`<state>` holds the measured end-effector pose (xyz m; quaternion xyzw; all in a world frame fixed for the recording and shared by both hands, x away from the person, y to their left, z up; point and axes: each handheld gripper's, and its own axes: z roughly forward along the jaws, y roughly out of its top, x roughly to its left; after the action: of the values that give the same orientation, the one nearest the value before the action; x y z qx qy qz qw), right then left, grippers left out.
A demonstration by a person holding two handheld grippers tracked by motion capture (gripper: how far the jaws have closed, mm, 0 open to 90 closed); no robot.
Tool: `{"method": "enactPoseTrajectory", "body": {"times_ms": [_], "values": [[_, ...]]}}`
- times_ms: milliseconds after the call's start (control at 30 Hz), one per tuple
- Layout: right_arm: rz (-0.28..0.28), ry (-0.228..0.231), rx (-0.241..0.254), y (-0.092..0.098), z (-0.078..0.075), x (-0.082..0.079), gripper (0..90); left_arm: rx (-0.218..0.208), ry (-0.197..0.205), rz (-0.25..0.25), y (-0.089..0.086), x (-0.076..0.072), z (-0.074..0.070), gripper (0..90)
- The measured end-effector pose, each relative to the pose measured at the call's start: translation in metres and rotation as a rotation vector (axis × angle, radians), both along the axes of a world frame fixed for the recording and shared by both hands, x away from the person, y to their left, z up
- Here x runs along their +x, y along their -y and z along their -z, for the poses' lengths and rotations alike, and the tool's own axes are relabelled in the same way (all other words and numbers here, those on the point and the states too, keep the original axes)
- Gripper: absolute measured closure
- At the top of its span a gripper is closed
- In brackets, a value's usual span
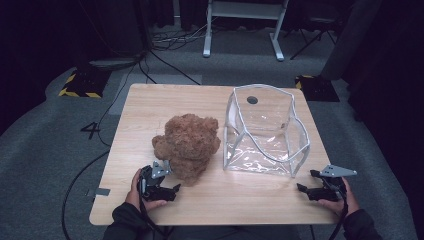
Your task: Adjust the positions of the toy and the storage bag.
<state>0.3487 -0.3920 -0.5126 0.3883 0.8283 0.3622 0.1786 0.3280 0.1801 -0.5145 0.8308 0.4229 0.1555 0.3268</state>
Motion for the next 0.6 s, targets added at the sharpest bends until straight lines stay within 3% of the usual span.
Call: {"method": "enactPoseTrajectory", "body": {"times_ms": [600], "values": [[0.008, 0.0, 0.001, -0.0001, -0.0004, 0.0006, 16.6, -0.006, -0.003, -0.002, 0.0001, -0.0001, 0.0001, 7.8]]}}
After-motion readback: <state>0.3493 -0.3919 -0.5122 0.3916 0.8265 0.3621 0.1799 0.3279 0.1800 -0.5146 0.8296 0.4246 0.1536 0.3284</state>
